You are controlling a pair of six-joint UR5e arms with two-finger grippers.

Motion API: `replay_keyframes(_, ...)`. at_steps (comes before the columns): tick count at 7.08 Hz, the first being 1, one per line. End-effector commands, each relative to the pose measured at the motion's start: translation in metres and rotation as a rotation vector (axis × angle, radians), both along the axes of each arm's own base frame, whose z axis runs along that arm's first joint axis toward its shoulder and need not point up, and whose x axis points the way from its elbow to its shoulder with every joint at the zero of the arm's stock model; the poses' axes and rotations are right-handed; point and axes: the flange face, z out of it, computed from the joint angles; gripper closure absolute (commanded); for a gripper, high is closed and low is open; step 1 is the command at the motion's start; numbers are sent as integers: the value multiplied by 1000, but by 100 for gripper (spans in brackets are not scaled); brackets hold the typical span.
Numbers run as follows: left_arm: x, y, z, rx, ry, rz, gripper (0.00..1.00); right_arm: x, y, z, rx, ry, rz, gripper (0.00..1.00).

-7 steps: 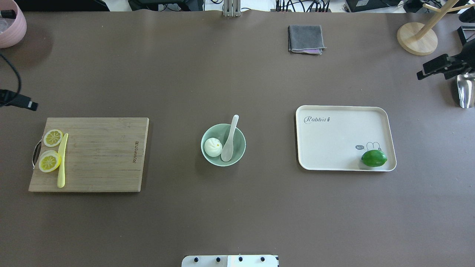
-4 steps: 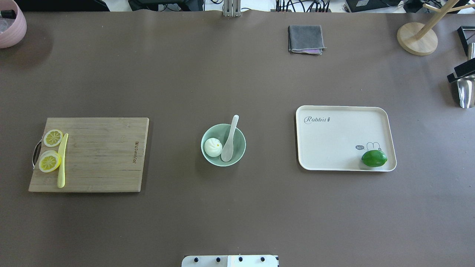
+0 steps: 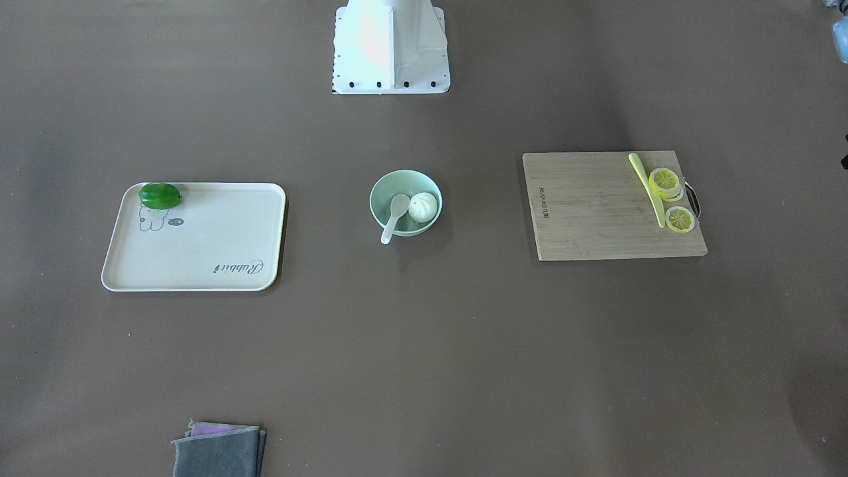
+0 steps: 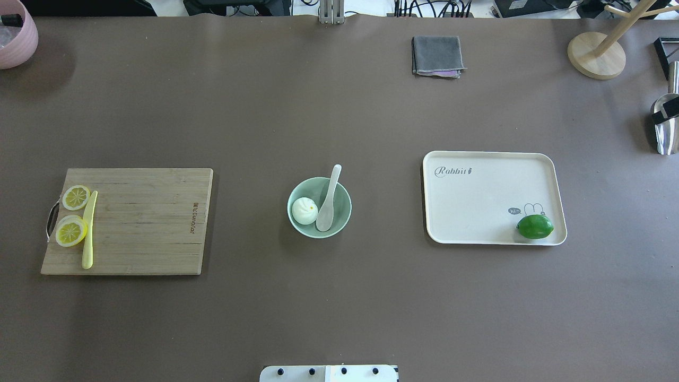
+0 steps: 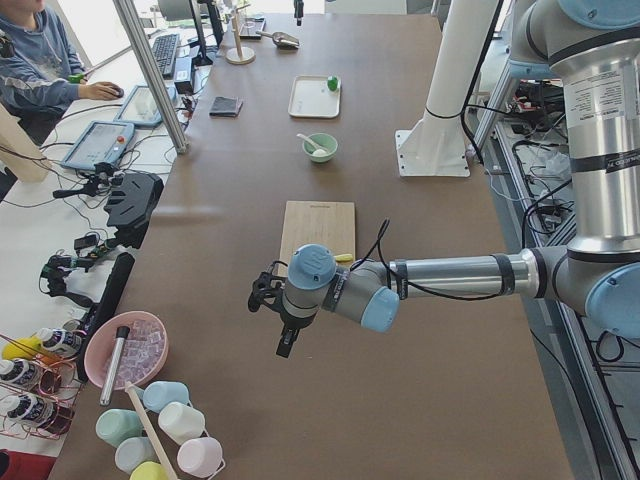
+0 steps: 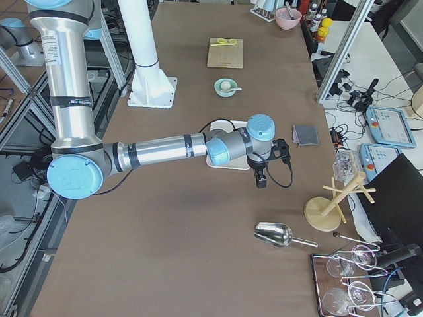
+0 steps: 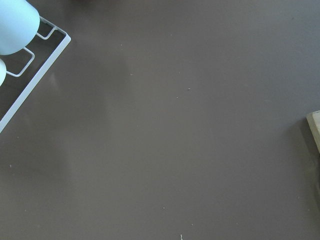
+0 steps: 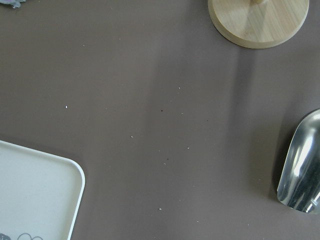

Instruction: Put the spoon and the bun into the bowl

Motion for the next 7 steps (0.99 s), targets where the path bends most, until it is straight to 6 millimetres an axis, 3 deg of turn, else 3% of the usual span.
replay_keyframes(1, 0, 7, 2, 21, 1, -2, 2, 0, 0, 0, 3, 0, -1, 0)
replay_keyframes(5, 0, 8, -2, 28, 11, 2, 2, -1, 0, 0, -1, -1, -1, 0)
replay_keyframes(7, 7, 13, -8, 11, 118, 47, 2, -1, -1, -2, 3, -10, -4, 0)
